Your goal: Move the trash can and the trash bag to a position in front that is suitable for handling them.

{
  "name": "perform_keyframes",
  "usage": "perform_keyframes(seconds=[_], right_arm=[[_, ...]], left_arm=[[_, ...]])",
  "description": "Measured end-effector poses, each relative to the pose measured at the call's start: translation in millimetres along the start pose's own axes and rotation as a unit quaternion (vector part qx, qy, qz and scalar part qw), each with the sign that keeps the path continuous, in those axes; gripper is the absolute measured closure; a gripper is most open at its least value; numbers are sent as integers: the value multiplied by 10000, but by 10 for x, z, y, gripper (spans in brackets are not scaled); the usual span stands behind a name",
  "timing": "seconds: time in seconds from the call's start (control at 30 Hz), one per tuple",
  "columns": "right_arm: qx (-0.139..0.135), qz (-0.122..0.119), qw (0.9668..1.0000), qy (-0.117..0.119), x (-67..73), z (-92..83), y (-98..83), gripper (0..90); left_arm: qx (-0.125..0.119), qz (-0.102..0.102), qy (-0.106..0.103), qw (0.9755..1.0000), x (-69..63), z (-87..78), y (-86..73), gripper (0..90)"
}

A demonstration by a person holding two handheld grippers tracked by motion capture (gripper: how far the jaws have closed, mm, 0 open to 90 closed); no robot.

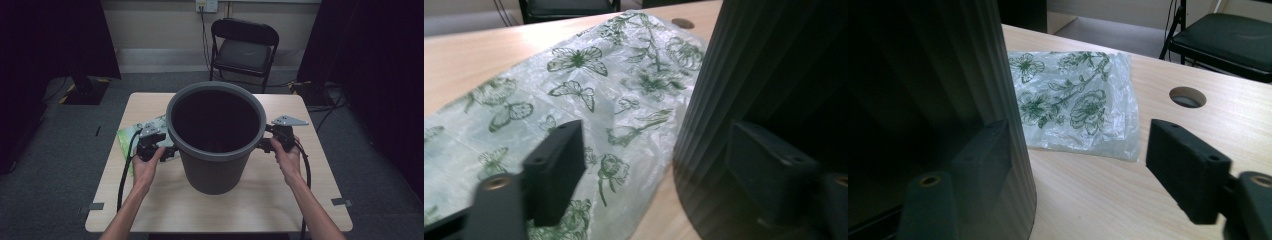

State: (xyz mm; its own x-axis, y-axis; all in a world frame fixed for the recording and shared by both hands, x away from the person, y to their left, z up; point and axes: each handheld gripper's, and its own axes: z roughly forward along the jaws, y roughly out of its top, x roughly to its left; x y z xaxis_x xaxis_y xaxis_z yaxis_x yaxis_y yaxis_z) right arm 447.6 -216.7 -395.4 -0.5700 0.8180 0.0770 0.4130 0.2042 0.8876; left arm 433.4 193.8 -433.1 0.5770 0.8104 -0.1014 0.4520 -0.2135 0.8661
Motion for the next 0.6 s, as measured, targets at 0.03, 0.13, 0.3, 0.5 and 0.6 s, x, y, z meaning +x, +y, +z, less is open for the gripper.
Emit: perform_keyframes(seconds=[0.03, 0.13, 0.3, 0.5, 0.6], right_arm=[[6, 25, 10000, 33, 0, -5, -3, 300], [16, 91, 9998, 161, 18, -29, -14, 374], [116, 41, 9994, 328, 58, -87, -28, 392], [161, -13, 9990, 421, 131, -173, -67, 394], [176, -44, 9987, 477, 163, -221, -94, 394]], left_arm=[[16, -13, 0, 10000, -5, 0, 2, 272], [-10, 102, -39, 9999, -52, -28, -2, 382], [-5, 138, -143, 9998, -103, -96, -43, 452], [4, 241, -296, 9993, -152, -217, -112, 452], [-6, 240, -373, 9990, -172, -268, -150, 452]])
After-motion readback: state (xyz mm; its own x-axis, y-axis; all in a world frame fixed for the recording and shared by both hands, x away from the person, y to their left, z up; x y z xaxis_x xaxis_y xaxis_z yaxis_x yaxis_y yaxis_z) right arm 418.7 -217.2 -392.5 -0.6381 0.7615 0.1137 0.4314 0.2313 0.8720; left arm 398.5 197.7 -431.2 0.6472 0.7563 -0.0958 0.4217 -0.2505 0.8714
